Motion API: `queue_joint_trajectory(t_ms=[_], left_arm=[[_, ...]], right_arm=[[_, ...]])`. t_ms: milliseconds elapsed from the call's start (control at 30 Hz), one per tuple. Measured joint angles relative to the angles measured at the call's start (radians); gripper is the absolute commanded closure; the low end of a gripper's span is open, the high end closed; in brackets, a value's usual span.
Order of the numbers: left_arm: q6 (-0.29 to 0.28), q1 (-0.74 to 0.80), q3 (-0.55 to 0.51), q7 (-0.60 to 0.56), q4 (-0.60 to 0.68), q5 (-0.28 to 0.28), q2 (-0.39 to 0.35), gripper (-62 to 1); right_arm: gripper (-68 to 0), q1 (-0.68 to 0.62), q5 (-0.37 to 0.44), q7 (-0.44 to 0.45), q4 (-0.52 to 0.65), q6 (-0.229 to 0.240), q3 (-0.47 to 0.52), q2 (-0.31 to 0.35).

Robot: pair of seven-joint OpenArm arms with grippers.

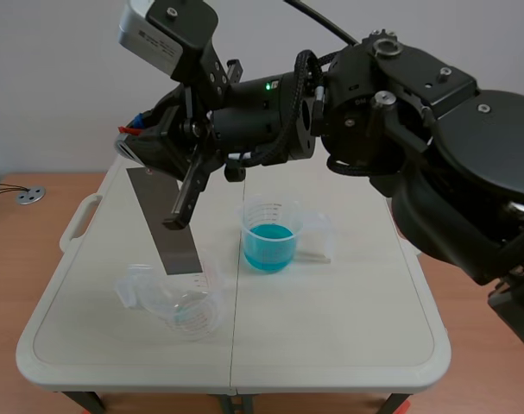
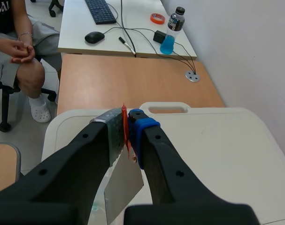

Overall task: Hold the metal plate by the orange handle, dip it into the blue solution, take it out and point at it, then put the plate back in the beaker on the left.
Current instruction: 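Put the plate into the left beaker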

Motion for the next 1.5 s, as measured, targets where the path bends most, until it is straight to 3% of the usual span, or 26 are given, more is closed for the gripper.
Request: queue_joint_trajectory(t_ms=[500,1167,1500], left_arm=[[0.000,0.000,0.000,0.000,0.000,0.000,0.000,-2.9],[0.000,0.000,0.000,0.000,0.000,0.000,0.000,-2.9],[0.000,0.000,0.000,0.000,0.000,0.000,0.000,-2.9]], right_arm=[[-1.3,-0.001,0.000,-0.003,-0.011,-0.001,-0.058,0.000],[-1.3,-0.083,0.009,-0.030,-0.013,-0.002,-0.059,0.000],[-1.3,-0.080,0.011,-0.021,-0.147,-0.003,-0.059,-0.030]])
